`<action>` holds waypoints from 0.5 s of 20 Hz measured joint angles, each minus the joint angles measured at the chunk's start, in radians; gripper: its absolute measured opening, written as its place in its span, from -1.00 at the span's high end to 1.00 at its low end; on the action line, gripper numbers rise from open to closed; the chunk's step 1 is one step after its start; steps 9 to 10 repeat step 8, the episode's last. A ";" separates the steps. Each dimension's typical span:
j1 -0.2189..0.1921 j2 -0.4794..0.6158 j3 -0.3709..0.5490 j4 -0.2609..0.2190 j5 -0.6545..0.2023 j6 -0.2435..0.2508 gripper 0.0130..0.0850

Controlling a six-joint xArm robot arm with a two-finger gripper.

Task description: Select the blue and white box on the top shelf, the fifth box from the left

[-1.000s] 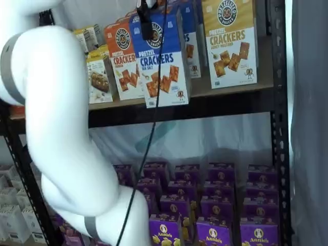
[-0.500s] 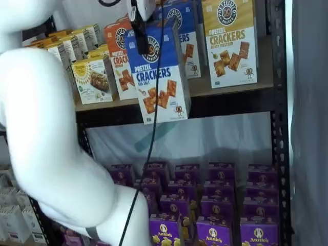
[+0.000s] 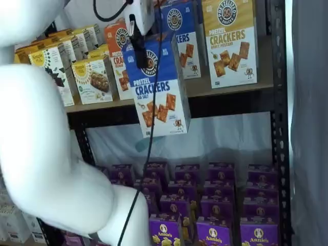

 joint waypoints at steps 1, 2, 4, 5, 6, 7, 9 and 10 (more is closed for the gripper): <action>0.001 -0.005 0.008 0.000 -0.002 0.000 -0.33; 0.002 -0.009 0.015 0.000 -0.004 0.001 -0.33; 0.004 -0.016 0.028 -0.003 -0.008 0.002 -0.33; 0.005 -0.020 0.034 -0.004 -0.010 0.002 -0.33; 0.005 -0.023 0.040 -0.005 -0.011 0.001 -0.33; 0.005 -0.025 0.044 -0.007 -0.012 0.001 -0.33; 0.006 -0.028 0.051 -0.010 -0.015 0.001 -0.33; 0.006 -0.028 0.051 -0.010 -0.015 0.001 -0.33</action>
